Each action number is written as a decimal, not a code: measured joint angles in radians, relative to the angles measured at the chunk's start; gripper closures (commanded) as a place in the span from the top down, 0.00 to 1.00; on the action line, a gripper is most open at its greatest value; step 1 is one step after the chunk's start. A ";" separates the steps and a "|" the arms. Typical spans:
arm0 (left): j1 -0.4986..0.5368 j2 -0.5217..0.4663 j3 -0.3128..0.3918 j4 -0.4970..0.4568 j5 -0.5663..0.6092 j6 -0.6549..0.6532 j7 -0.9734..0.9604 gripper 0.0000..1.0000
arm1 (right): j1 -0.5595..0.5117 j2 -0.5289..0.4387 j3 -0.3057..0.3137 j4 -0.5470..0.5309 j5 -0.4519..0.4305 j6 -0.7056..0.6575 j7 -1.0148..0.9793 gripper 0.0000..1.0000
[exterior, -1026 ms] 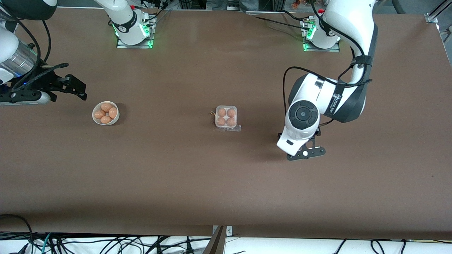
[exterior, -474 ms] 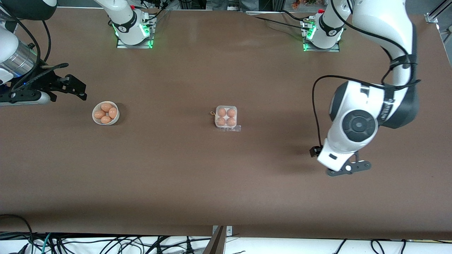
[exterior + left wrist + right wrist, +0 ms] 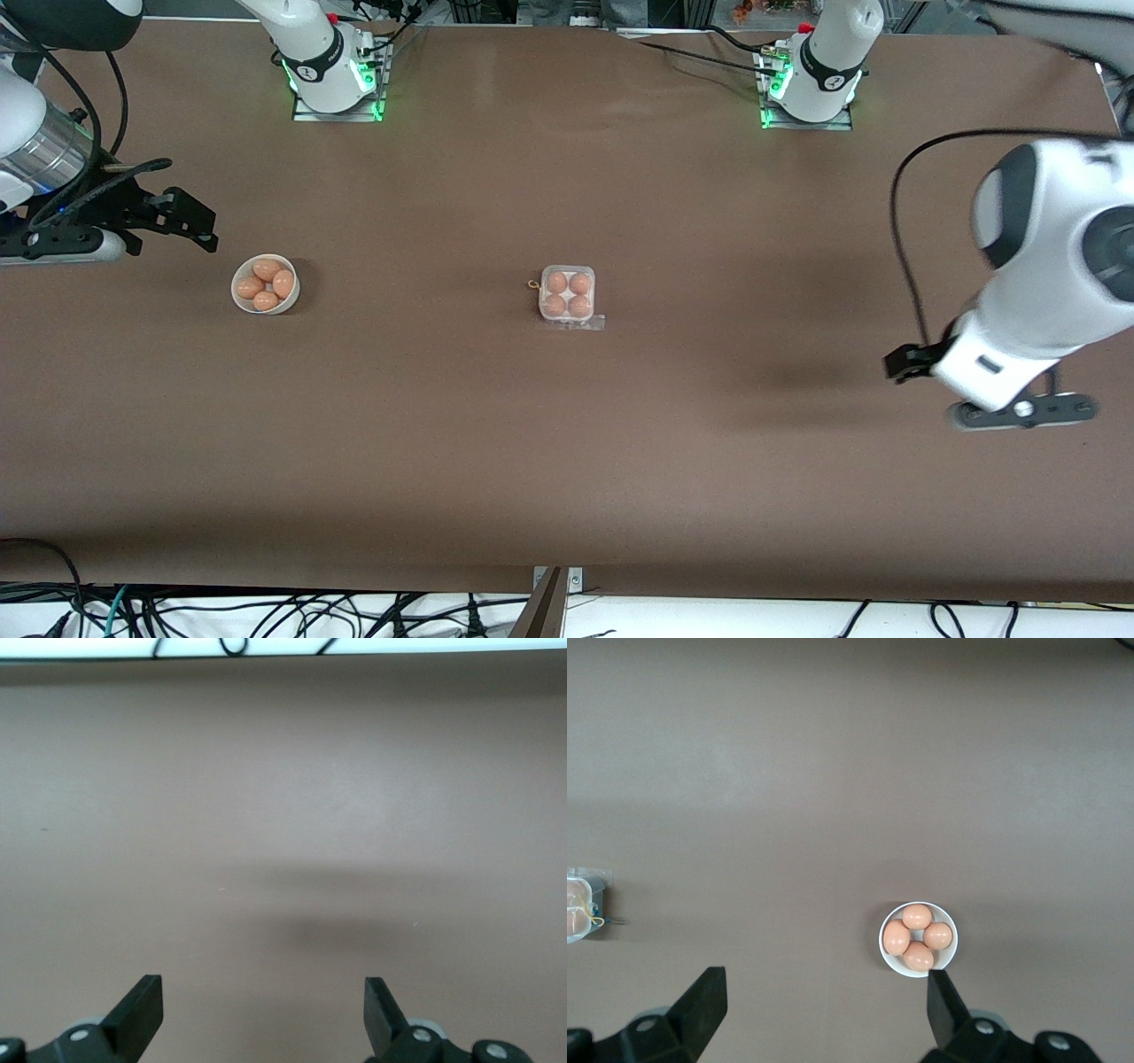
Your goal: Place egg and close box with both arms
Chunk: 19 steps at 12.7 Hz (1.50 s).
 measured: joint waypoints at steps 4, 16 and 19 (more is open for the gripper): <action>0.045 -0.146 -0.001 -0.064 -0.047 -0.095 0.119 1.00 | 0.000 0.000 0.000 0.000 0.000 0.000 0.000 1.00; 0.159 -0.407 -0.098 -0.397 -0.061 -0.104 0.193 1.00 | 0.000 0.000 0.000 0.000 0.000 0.000 0.000 1.00; 0.159 -0.441 -0.101 -0.427 -0.062 -0.104 0.193 1.00 | 0.000 0.000 0.000 0.000 0.000 0.000 0.000 1.00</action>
